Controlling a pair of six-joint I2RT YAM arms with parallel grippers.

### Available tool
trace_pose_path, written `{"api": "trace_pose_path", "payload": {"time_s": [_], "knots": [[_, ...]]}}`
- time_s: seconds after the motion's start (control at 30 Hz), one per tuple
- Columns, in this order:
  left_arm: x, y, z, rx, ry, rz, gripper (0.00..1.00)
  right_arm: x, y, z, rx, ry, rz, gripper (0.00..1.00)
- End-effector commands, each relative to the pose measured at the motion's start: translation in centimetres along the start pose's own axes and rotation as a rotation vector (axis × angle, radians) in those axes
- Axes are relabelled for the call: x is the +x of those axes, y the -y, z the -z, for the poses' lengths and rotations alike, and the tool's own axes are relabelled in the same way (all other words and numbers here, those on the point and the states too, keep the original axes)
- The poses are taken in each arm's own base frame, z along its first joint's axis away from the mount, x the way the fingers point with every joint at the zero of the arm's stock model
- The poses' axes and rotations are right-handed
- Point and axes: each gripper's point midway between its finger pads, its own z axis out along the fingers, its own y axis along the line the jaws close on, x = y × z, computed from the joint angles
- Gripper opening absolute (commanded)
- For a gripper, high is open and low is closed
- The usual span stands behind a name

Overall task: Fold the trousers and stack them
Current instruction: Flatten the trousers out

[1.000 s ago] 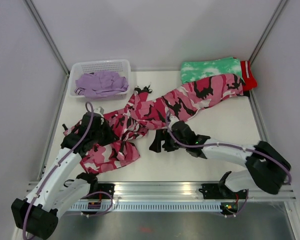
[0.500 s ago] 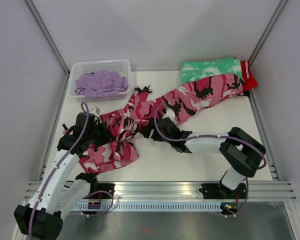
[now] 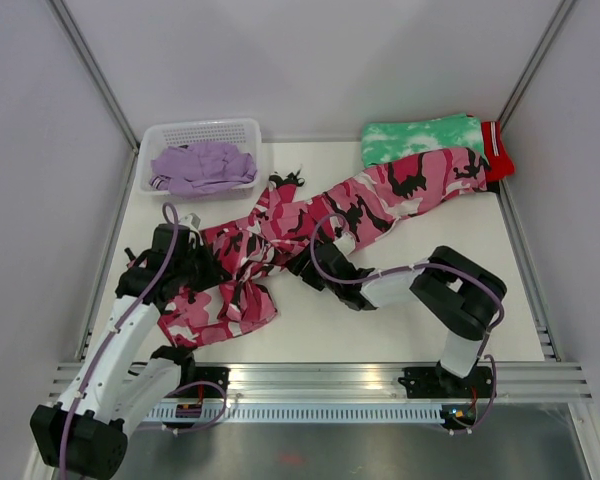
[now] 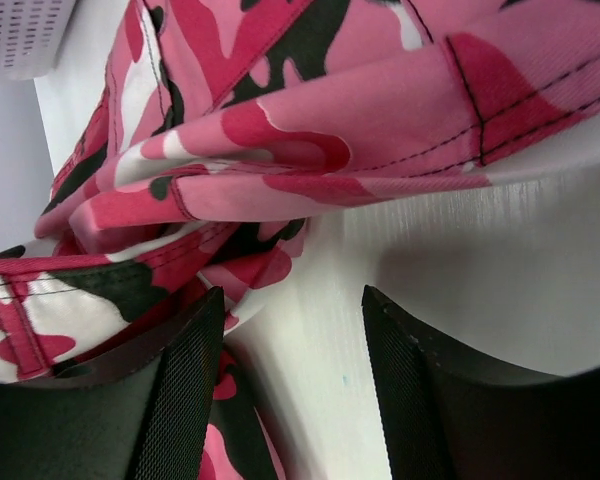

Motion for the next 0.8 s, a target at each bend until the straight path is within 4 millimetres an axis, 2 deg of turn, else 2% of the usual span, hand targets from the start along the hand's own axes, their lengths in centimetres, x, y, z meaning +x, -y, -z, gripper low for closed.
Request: {"api": "trace_pose_path", "payload": {"time_s": [0.0, 0.2, 0.37, 0.47, 0.5, 0.57, 0.6, 0.63, 0.67, 0.7, 0.73, 0.77], "knots": [[-1.1, 0.9, 0.3, 0.045, 0.033, -0.043, 0.02, 0.0, -3.0, -0.6, -0.084, 0.004, -0.087, 0.64], [-1.0, 0.9, 0.3, 0.049, 0.029, -0.039, 0.02, 0.0, -3.3, -1.4, -0.099, 0.013, -0.093, 0.56], [-0.8, 1.0, 0.2, 0.058, 0.022, -0.033, 0.02, 0.5, -3.7, -2.5, -0.112, 0.005, -0.093, 0.42], [-0.6, 0.9, 0.2, 0.056, 0.018, -0.026, 0.02, 0.5, -4.5, -2.7, -0.136, 0.002, -0.098, 0.28], [-0.5, 0.8, 0.1, 0.053, 0.014, -0.025, 0.02, 0.5, -4.6, -2.7, -0.138, 0.001, -0.098, 0.16], [-0.5, 0.7, 0.1, 0.047, 0.017, -0.015, 0.03, 0.6, -4.5, -2.5, -0.137, -0.005, -0.085, 0.01], [-0.5, 0.5, 0.0, 0.038, 0.017, -0.011, 0.06, 0.4, -4.6, -2.1, -0.138, -0.004, -0.073, 0.00], [-0.8, 0.3, 0.0, 0.023, 0.027, -0.005, 0.12, 0.2, -4.6, -1.9, -0.136, 0.001, -0.033, 0.00], [-0.8, 0.3, 0.0, 0.014, 0.027, 0.004, 0.39, -0.2, -4.6, -1.2, -0.124, 0.005, -0.008, 0.00], [-1.0, 0.2, 0.0, 0.005, 0.031, 0.006, 0.59, -0.4, -4.1, -0.7, -0.105, 0.008, 0.026, 0.00], [-1.8, 0.1, 0.3, -0.015, 0.059, 0.013, 0.75, -0.6, -2.7, -0.3, -0.051, 0.016, 0.088, 0.00], [-2.1, -0.2, 0.6, -0.036, 0.071, 0.022, 0.96, -1.5, -3.3, 0.9, -0.056, 0.034, 0.104, 0.00]]}}
